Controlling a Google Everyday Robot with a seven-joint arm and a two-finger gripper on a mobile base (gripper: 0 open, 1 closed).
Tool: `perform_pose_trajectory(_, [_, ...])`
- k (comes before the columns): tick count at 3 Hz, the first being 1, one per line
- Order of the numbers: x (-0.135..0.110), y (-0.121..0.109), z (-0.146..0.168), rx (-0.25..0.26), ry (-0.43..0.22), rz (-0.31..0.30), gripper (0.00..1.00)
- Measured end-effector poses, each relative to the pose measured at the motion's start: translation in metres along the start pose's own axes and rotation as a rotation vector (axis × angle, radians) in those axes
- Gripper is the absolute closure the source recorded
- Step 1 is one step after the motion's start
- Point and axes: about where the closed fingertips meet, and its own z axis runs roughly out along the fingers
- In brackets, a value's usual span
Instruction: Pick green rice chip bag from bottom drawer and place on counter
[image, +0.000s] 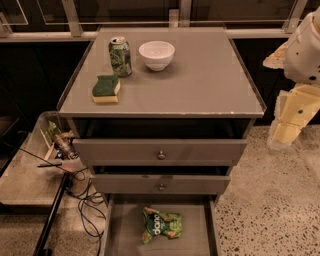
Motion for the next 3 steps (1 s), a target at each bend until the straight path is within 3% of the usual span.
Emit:
perform_pose_trajectory(1, [0.000,0.000,0.000,0.000,0.000,0.000,0.00])
perform_pose_trajectory(3, [0.000,0.013,0.024,-0.038,-0.073,-0.028,0.00])
